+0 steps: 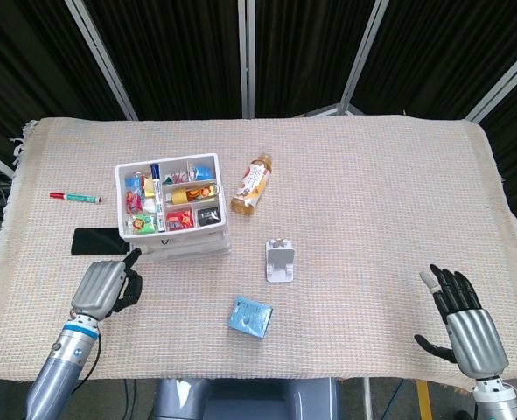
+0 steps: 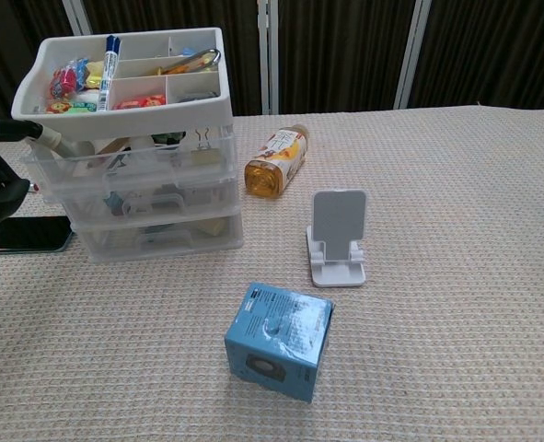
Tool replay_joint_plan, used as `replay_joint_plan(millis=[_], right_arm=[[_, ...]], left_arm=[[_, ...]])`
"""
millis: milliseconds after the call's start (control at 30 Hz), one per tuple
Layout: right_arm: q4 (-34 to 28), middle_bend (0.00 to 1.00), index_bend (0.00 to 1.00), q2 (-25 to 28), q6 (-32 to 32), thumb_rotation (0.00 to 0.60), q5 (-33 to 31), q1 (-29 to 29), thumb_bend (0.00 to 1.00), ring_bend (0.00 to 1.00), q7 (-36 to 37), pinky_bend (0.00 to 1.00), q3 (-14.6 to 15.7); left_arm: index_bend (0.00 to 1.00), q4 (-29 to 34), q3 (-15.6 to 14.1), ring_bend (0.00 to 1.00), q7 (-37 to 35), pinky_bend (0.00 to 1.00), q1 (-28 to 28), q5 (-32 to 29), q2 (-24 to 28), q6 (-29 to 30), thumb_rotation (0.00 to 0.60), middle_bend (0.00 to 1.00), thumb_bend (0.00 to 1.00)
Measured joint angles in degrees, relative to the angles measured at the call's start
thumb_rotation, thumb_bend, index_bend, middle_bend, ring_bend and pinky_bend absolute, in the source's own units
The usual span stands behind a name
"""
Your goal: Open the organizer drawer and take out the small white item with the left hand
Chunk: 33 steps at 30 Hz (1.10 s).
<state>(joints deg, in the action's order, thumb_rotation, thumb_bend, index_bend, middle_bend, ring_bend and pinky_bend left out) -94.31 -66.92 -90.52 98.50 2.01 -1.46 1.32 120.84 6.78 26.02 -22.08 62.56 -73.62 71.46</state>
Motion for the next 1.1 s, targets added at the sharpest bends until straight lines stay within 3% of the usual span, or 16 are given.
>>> replay_joint_plan(millis=[433,1100], right_arm=[[0.0,0.00,0.00,-0.1,0.2,0.600,-0.2,0.1,0.02,0.00,0.0,0.00,0.0],[0.3,0.00,0.00,-0.6,0.5,0.600,-0.3,0.1,0.02,0.00,-0.9,0.00,0.1]], left_arm=[[0.29,2.2,-0.9,0.80,-1.9,0.63,-0.5,-0.4,2.2,-0.9,0.600,0.84,0.71],[0.29,4.4,-7.2,0.80,-4.6,0.63,1.6,9.2,5.6,-1.6,0.600,0.84,0.71]])
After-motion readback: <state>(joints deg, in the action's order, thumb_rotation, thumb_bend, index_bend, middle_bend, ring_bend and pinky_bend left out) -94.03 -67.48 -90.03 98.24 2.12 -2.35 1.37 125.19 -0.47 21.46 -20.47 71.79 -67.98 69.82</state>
